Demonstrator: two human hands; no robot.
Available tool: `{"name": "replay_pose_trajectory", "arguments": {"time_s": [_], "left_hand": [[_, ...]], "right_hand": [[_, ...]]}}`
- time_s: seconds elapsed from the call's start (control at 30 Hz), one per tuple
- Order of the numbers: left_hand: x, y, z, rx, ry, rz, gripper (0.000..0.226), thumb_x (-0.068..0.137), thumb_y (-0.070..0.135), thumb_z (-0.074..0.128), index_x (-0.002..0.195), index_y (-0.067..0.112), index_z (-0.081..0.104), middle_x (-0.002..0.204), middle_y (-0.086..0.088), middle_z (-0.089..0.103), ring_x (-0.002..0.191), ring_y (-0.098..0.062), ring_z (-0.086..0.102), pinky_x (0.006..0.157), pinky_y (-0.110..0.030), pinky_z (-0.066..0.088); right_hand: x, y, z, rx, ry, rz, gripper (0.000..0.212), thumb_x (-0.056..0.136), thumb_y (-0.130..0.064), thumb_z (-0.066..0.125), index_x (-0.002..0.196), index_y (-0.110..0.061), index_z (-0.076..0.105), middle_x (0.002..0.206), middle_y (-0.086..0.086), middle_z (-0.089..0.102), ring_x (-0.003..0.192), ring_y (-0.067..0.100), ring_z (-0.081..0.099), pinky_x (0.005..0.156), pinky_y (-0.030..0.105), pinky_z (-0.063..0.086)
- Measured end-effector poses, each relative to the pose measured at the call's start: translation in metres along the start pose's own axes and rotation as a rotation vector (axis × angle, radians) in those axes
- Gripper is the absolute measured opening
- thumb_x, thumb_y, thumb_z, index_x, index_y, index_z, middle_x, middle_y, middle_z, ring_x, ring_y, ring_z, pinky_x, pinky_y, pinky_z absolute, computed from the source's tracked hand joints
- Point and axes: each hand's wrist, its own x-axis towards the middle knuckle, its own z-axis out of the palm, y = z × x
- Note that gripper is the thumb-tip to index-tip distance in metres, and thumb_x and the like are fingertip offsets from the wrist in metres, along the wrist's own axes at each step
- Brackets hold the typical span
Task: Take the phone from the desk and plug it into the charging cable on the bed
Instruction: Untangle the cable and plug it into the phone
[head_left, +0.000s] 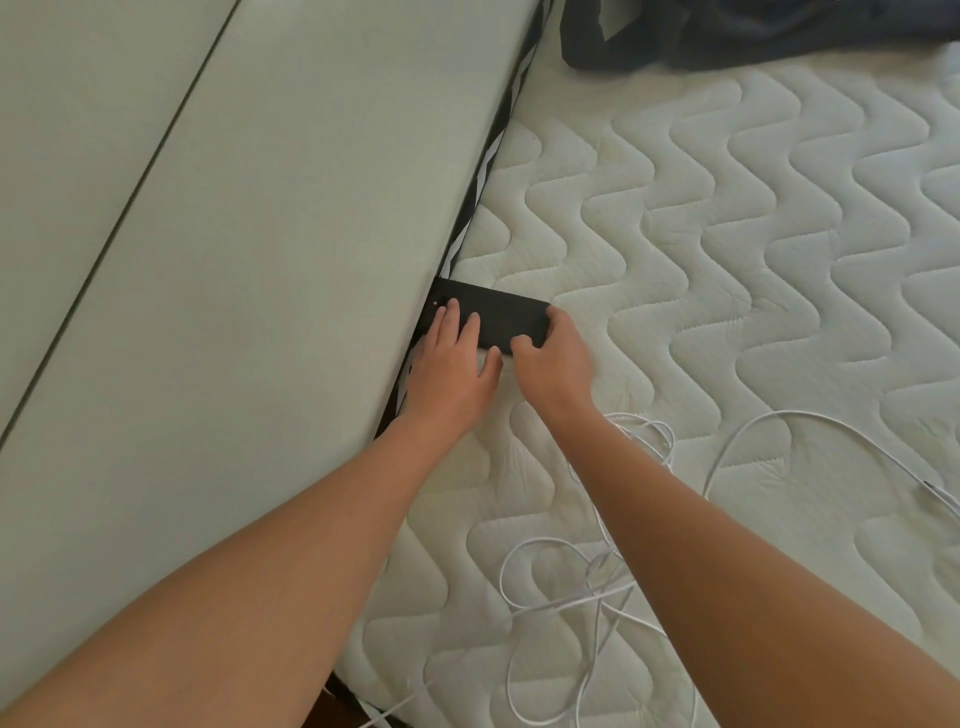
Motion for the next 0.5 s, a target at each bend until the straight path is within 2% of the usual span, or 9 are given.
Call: {"name": "replay_pose_trajectory", "arguments": {"time_s": [0.1,0.27,0.4,0.5], "left_hand": [[0.001,0.001,0.0,0.004,-0.015,-0.003,0.056,0.1,0.037,0.041,0.149,0.01,0.035,0.163,-0.015,0.013,0.151,-0.025,0.008,0.119,-0.042,0.018],[0.002,0.004,-0.001,0.005,-0.002,-0.022,0.054,0.1,0.037,0.041,0.148,0.011,0.037,0.163,-0.015,0.014,0.151,-0.026,0.009,0.118,-0.043,0.019],[0.001,0.006,0.0,0.102,-0.002,0.098,0.053,0.1,0.036,0.044,0.148,0.014,0.038,0.163,-0.013,0.017,0.151,-0.026,0.011,0.118,-0.045,0.022],[0.0,0.009,0.001,0.062,0.005,0.067,0.05,0.1,0.034,0.041,0.147,0.015,0.039,0.162,-0.01,0.021,0.15,-0.024,0.013,0.118,-0.044,0.019]], "right_hand": [[0.002,-0.002,-0.002,0.008,-0.033,0.023,0.046,0.085,-0.019,0.057,0.13,-0.014,0.046,0.104,-0.006,0.058,0.074,0.002,0.054,0.051,0.007,0.035],[0.005,-0.002,-0.01,0.07,-0.067,0.052,0.054,0.086,-0.019,0.056,0.137,-0.012,0.039,0.111,-0.003,0.058,0.083,0.005,0.056,0.063,0.015,0.045],[0.001,-0.001,-0.008,0.103,-0.073,0.037,0.053,0.083,-0.016,0.058,0.134,-0.014,0.043,0.112,-0.001,0.061,0.085,0.004,0.058,0.061,0.013,0.045],[0.002,0.004,-0.012,0.173,-0.108,0.064,0.063,0.085,-0.005,0.054,0.144,-0.012,0.032,0.131,0.004,0.055,0.107,0.013,0.057,0.084,0.025,0.052]]}}
